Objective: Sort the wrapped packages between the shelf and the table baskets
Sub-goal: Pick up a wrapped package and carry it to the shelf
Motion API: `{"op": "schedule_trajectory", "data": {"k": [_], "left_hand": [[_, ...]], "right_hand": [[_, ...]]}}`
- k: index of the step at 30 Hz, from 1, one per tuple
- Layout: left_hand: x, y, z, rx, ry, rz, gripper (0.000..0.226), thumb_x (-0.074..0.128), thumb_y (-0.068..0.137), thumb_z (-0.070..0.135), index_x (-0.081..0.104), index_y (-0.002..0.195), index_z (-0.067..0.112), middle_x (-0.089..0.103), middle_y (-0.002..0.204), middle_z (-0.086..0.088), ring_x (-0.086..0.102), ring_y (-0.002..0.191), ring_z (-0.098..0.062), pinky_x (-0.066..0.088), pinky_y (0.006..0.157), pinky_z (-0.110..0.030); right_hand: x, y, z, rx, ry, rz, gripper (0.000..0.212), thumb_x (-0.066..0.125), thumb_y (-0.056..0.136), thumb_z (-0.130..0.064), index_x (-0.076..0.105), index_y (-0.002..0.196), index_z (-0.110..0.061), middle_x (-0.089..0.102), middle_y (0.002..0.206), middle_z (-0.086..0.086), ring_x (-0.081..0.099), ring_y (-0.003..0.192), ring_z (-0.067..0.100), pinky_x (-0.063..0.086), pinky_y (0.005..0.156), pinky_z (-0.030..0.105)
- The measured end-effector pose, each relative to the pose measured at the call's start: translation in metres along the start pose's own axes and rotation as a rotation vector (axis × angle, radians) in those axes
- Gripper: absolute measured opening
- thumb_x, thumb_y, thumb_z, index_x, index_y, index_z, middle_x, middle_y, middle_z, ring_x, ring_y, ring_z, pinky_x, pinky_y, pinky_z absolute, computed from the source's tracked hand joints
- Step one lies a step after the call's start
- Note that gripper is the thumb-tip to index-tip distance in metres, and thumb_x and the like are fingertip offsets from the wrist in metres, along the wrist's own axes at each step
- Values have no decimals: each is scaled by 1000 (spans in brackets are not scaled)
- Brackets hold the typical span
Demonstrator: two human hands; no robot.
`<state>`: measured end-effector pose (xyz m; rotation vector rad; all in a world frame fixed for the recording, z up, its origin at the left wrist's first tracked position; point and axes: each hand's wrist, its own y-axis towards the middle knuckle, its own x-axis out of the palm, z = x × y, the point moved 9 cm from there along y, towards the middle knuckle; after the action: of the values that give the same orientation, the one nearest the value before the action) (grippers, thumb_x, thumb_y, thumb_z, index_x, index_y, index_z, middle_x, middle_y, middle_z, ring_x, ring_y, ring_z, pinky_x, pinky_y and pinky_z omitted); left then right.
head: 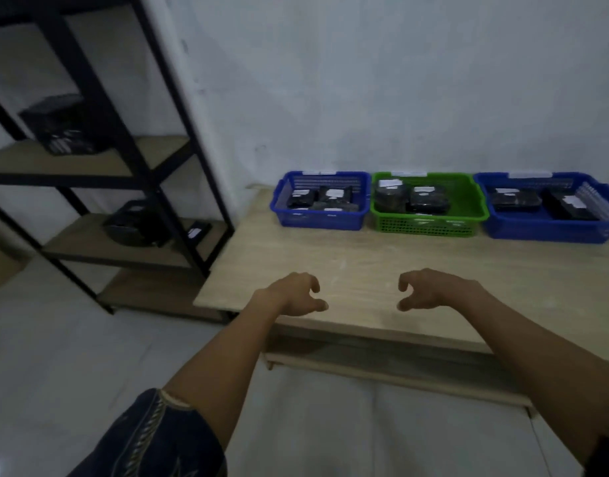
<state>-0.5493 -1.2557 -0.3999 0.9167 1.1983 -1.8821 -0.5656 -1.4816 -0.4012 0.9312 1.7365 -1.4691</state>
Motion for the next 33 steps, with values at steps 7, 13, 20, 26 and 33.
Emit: {"op": "schedule_trajectory", "data": {"k": [7, 13, 20, 26, 33], "left_hand": [[-13, -91, -168, -83, -78, 28, 42, 66, 84, 43, 62, 113, 14, 63, 116, -7, 60, 100, -24, 54, 87, -40], [-22, -131, -264, -141, -147, 71, 41, 66, 88, 39, 62, 115, 9, 62, 111, -8, 60, 104, -25, 51, 90, -39], [-21, -138, -395, -266, -204, 40, 54, 63, 88, 47, 53, 129, 14, 59, 123, -7, 56, 109, -21, 46, 91, -28], [-44, -134, -499, -369, -225, -5, 54, 64, 87, 49, 54, 128, 15, 59, 121, -7, 57, 106, -20, 46, 90, -28], [-83, -119, -596, -383, -267, 14, 51, 61, 88, 49, 54, 127, 17, 59, 119, -6, 54, 111, -19, 44, 96, -30]], "right_hand": [[42, 8, -181, -89, -69, -40, 52, 58, 90, -41, 44, 133, -17, 44, 140, 8, 45, 123, 25, 38, 92, 32], [60, 33, -305, -207, -110, -87, 50, 59, 89, -42, 45, 130, -15, 47, 134, 9, 48, 118, 26, 38, 83, 30], [63, 99, -419, -312, -113, -94, 44, 56, 91, -36, 47, 128, -13, 50, 132, 10, 48, 117, 25, 33, 79, 26], [65, 164, -507, -339, -104, -201, 44, 58, 91, -36, 50, 125, -10, 51, 131, 10, 49, 117, 25, 33, 77, 22], [57, 231, -593, -367, -125, -230, 42, 61, 87, -37, 54, 119, -9, 56, 123, 9, 55, 109, 26, 45, 88, 33]]}}
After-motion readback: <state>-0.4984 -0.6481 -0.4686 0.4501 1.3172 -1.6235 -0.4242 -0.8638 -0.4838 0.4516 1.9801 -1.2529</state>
